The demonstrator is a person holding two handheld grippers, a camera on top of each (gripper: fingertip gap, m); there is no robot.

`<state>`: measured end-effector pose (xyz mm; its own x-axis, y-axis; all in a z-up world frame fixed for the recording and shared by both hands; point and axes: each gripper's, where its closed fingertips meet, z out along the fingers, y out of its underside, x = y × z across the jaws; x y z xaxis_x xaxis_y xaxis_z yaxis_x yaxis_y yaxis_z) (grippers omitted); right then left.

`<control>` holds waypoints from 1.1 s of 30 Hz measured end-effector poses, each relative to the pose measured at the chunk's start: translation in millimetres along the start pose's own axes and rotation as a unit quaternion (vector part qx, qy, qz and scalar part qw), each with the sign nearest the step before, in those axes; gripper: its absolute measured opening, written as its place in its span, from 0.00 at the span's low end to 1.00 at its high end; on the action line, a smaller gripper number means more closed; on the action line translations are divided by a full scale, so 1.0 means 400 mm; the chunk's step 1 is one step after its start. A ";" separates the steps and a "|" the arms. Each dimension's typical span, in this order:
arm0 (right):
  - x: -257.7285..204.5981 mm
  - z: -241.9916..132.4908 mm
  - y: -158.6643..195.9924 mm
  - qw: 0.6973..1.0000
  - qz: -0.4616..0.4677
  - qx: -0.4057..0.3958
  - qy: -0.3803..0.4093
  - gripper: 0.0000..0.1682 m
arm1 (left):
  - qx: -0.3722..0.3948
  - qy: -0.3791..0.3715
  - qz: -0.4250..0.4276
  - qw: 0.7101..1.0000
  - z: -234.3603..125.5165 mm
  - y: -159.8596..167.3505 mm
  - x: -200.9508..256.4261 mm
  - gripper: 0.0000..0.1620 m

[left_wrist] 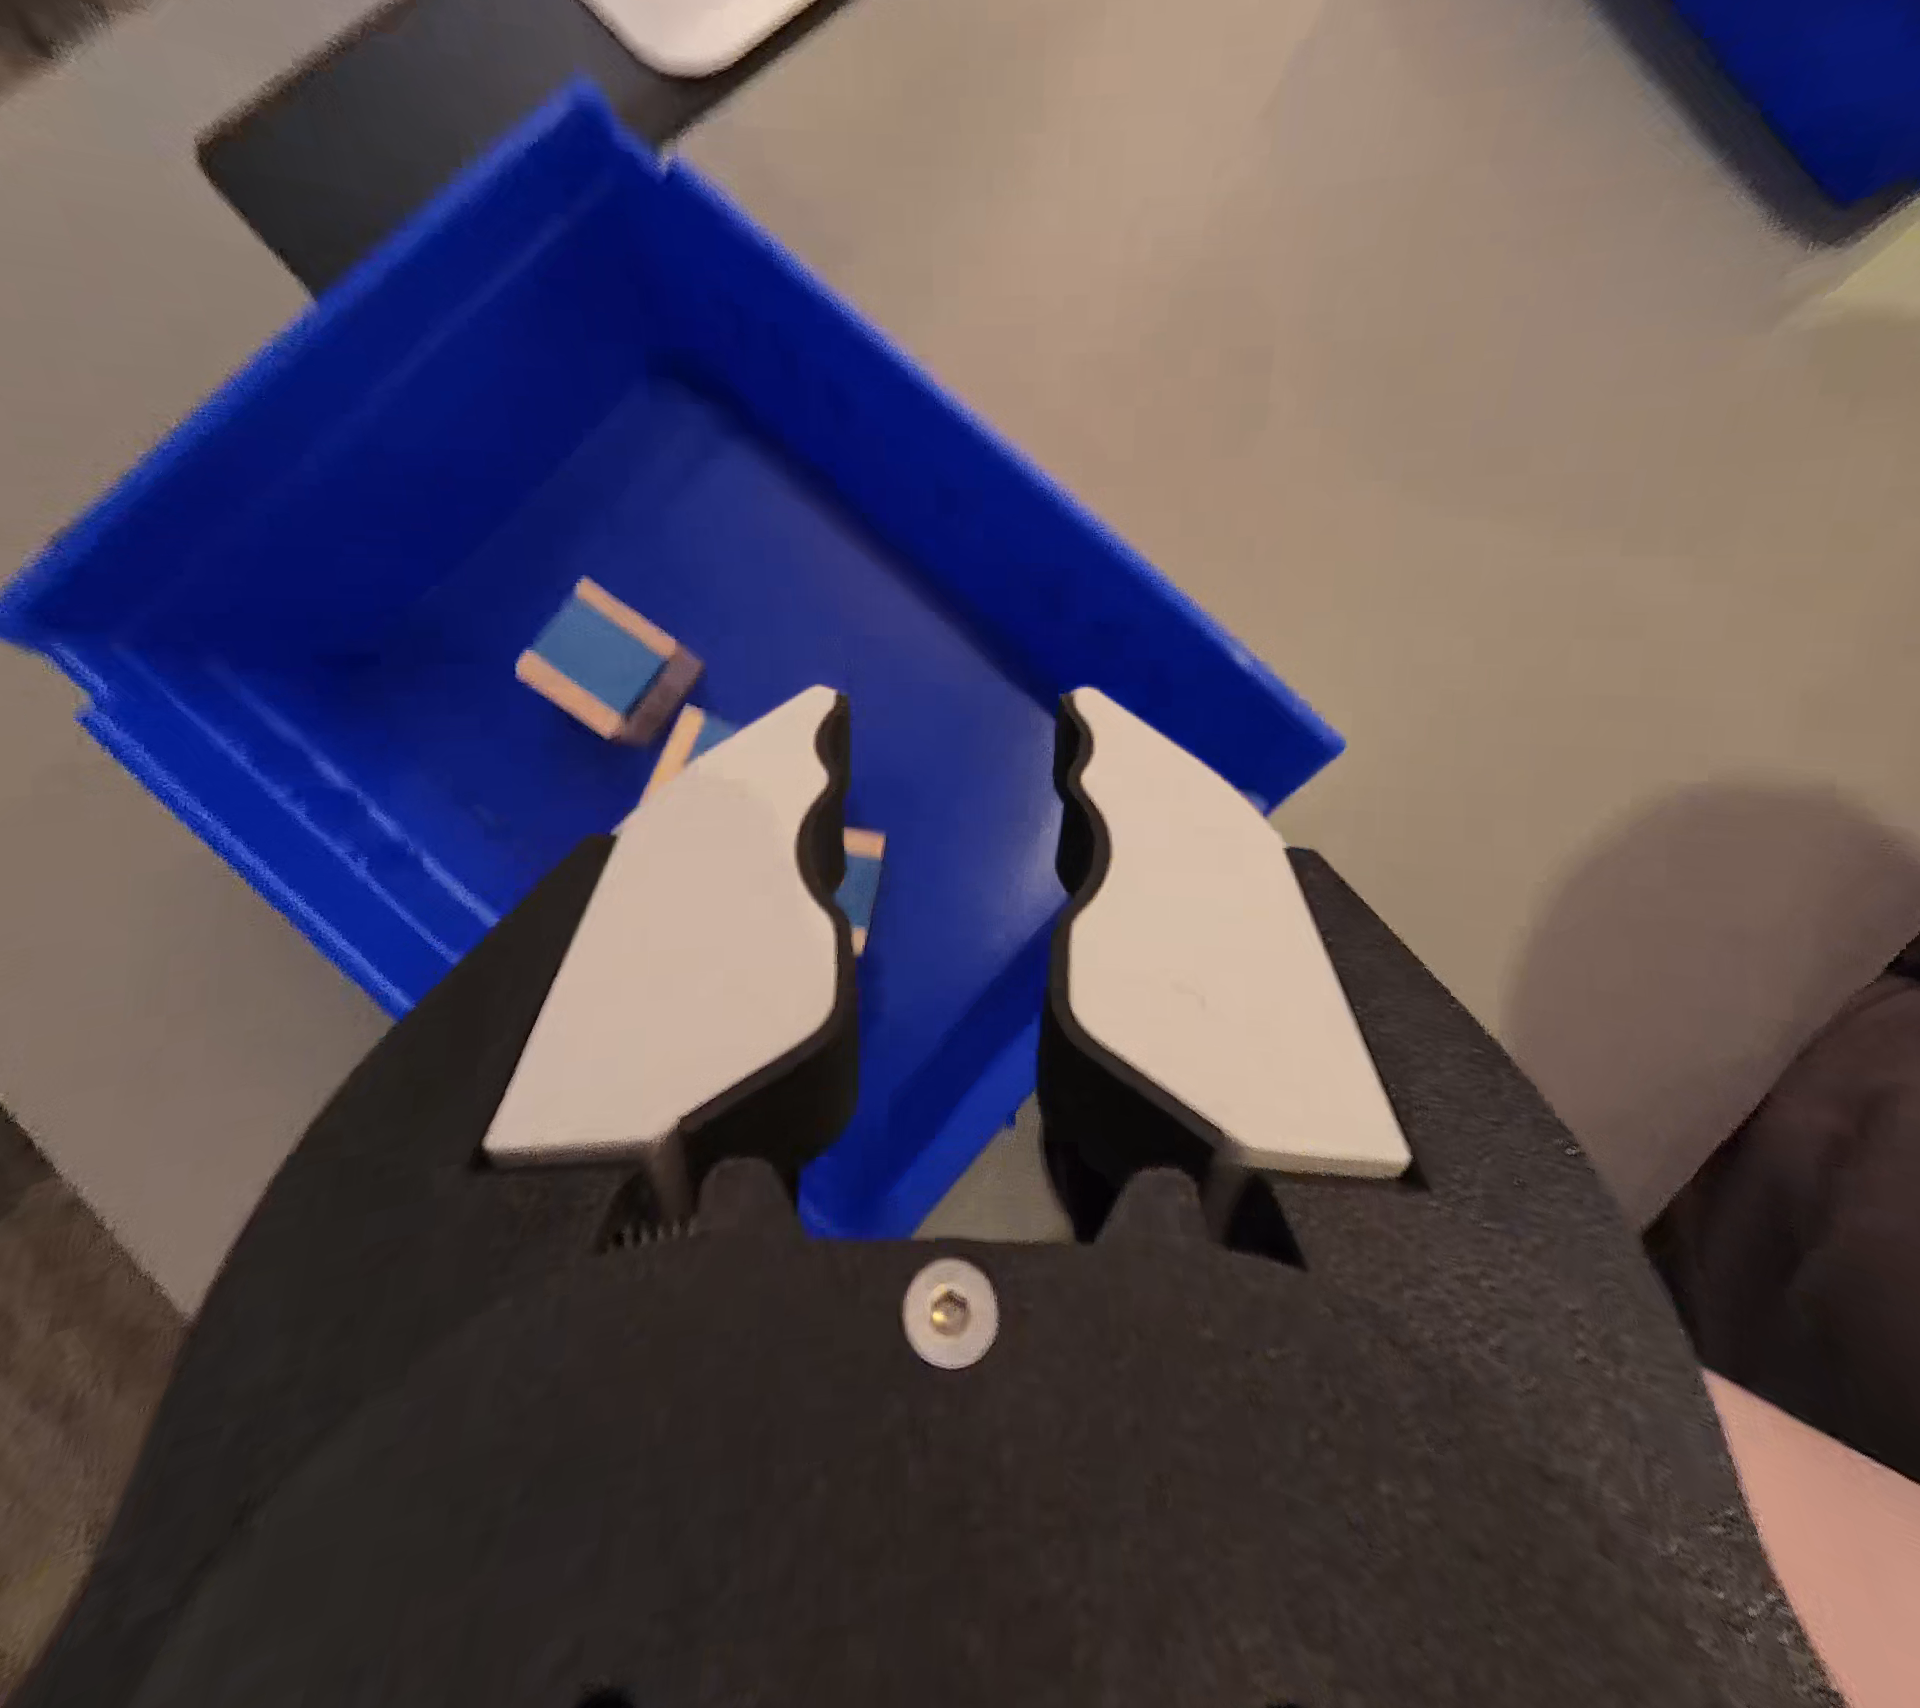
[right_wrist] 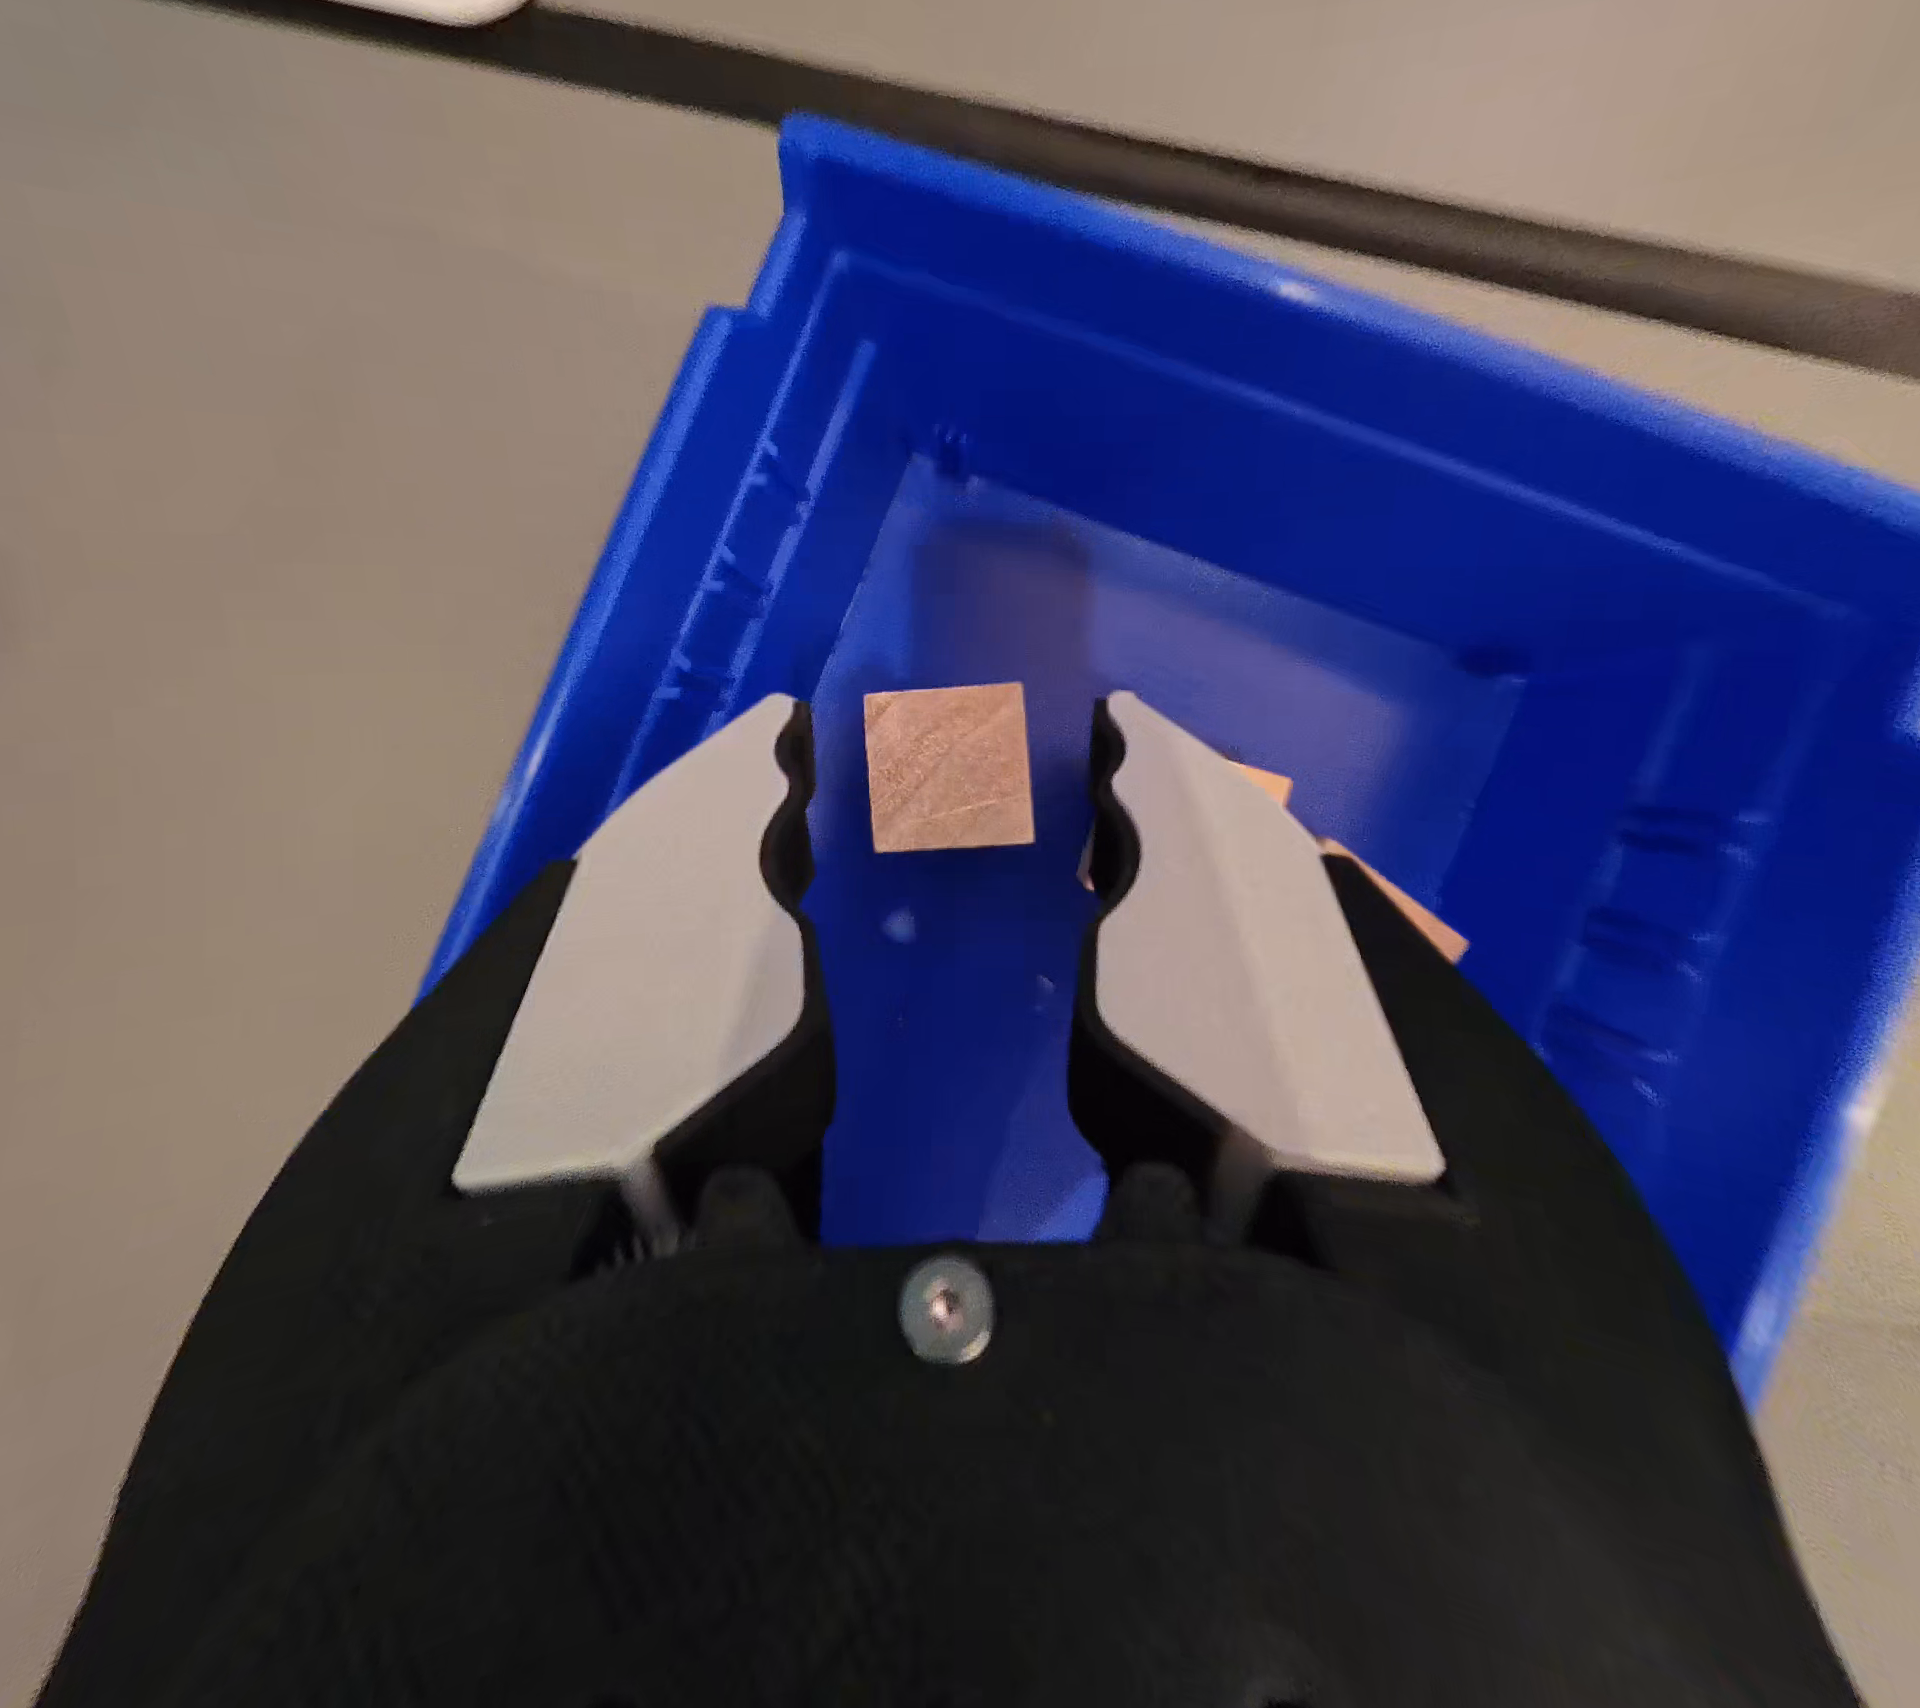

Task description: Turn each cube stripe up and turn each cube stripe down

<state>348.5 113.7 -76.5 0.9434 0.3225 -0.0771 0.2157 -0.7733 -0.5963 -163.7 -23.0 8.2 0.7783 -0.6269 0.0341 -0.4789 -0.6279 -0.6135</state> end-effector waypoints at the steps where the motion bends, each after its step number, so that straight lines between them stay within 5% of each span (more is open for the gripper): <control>1: 0.003 -0.026 -0.012 1.000 0.003 0.018 -0.002 0.31 | -0.028 -0.003 -0.015 0.999 0.007 0.028 -0.005 0.24; 8: 0.004 -0.115 -0.025 0.998 0.013 0.057 -0.038 0.32 | -0.159 -0.024 0.031 0.987 0.080 0.143 -0.045 0.29; 20: 0.030 -0.141 -0.010 0.998 0.011 0.056 -0.036 0.34 | -0.318 -0.040 -0.035 0.947 0.162 0.294 -0.121 0.43; 27: 0.030 -0.137 0.000 0.998 0.003 0.044 -0.036 0.34 | -0.354 -0.019 -0.039 0.934 0.201 0.332 -0.127 0.42; 33: 0.033 -0.136 0.006 0.999 0.003 0.039 -0.037 0.34 | -0.357 -0.001 -0.024 0.934 0.214 0.335 -0.118 0.30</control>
<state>375.3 86.6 -35.6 0.9230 0.3594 -0.1377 0.1871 -0.7316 -0.6556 -229.8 -38.0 -143.2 0.8065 -0.5893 0.0471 -0.5912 -0.8033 0.0717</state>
